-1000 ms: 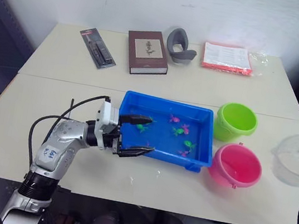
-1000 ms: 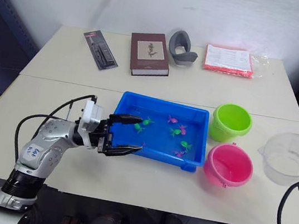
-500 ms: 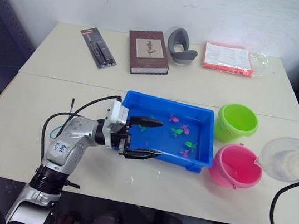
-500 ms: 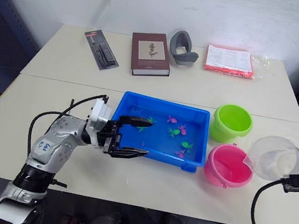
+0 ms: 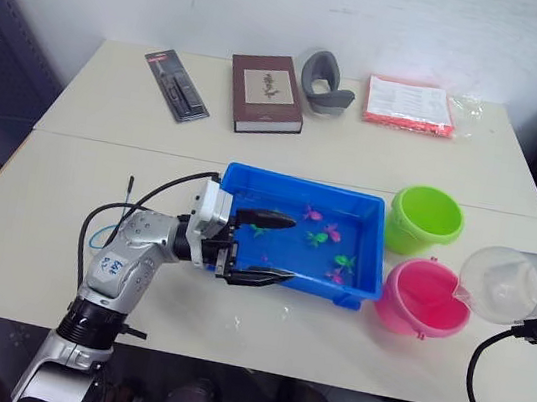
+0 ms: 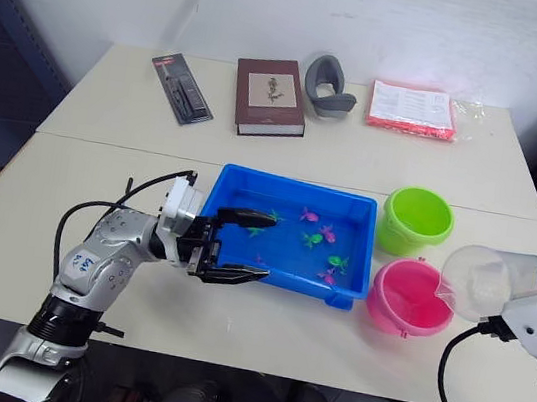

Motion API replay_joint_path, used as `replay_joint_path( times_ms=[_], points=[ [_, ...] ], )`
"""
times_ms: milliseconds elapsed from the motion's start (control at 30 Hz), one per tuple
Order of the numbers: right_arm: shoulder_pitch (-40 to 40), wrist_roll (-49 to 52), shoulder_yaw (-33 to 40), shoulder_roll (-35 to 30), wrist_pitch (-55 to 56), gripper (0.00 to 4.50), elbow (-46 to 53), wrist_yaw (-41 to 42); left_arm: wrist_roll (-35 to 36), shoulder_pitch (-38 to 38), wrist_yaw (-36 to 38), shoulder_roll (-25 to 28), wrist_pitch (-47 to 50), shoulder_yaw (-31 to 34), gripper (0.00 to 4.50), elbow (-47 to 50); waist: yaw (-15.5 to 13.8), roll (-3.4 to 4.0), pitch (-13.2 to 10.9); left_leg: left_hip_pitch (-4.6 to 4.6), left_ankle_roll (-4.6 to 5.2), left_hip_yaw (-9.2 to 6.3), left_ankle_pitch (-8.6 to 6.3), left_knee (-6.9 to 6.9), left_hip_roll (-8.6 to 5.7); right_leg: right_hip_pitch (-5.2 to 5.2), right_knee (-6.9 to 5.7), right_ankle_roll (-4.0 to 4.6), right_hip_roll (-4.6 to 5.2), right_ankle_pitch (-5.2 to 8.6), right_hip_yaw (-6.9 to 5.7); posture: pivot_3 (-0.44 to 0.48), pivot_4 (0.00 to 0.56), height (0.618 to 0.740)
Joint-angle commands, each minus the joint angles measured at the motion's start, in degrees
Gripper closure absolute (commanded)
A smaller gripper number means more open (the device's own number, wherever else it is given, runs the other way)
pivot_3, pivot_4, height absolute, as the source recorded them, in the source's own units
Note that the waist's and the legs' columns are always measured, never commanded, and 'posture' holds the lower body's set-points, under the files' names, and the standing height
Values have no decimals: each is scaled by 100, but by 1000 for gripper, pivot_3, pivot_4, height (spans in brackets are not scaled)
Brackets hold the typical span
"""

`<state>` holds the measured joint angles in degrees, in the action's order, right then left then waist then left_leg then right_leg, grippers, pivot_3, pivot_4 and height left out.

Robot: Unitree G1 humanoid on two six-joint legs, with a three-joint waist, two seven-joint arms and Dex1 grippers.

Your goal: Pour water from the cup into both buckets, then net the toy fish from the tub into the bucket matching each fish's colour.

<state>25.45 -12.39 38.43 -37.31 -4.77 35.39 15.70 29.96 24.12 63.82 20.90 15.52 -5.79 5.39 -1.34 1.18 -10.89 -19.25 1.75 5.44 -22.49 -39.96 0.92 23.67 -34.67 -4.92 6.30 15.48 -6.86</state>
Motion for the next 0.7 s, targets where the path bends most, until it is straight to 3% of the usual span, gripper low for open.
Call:
replay_joint_path(
  times_ms=[33,700],
  points=[
    [-72,-144,52,51,240,4469,-10,-7,32,-53,-34,-38,-100,30,0,98,1,0,0,0,0,0,0,0,0,0,0,0,0,0,0,0,150,740],
    [-220,-582,51,268,875,4469,-298,-31,-85,8,-91,-129,-296,3,0,-42,0,0,0,1,0,1,1,-2,0,0,-3,0,-1,0,1,0,150,740]
  ],
)
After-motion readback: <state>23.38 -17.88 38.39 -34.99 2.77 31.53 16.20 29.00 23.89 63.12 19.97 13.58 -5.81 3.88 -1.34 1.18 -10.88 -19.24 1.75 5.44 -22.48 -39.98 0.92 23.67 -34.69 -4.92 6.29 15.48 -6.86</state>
